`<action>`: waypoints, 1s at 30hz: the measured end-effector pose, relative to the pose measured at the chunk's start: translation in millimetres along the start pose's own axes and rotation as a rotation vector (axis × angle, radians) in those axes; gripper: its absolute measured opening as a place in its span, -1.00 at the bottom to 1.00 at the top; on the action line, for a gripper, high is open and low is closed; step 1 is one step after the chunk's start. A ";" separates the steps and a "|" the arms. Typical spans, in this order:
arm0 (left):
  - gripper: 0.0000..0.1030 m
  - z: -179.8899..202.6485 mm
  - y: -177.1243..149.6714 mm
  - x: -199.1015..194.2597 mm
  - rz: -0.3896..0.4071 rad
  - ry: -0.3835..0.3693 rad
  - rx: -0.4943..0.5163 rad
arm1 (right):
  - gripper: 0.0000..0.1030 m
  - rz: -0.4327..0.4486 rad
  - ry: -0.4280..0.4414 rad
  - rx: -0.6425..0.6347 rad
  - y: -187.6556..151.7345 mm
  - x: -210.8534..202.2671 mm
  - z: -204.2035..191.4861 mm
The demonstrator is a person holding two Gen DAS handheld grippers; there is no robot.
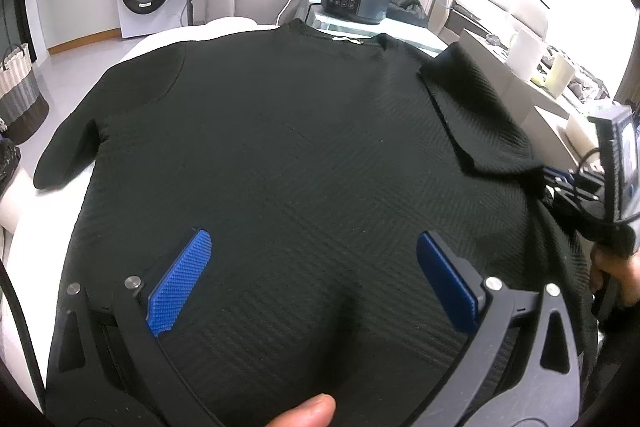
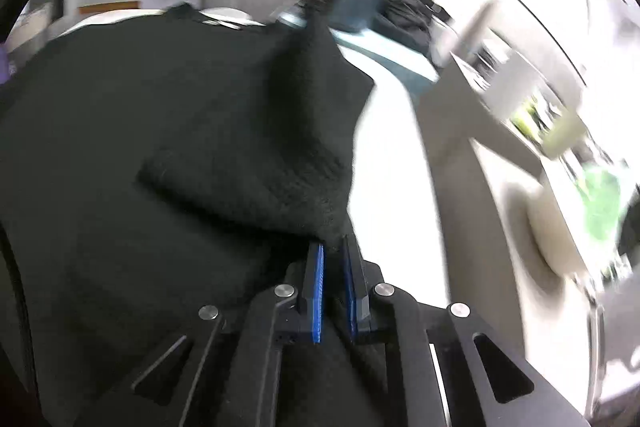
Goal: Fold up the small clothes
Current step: 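Fold the held sleeve across the sweater body with the right gripper, release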
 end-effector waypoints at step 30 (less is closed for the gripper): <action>0.98 -30.4 -2.3 -24.2 0.038 0.013 -0.081 | -0.83 0.065 0.777 0.497 67.7 -15.4 -54.9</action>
Point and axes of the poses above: each gripper's, at about its wrist camera, not at the fingertips, and x roughly the way its jaws point, z to its right, y to its top, the point moved 7 cm from there along x, roughly the way its jaws point, and after that the axes turned 8 degrees about z, right-handed, at the moved point
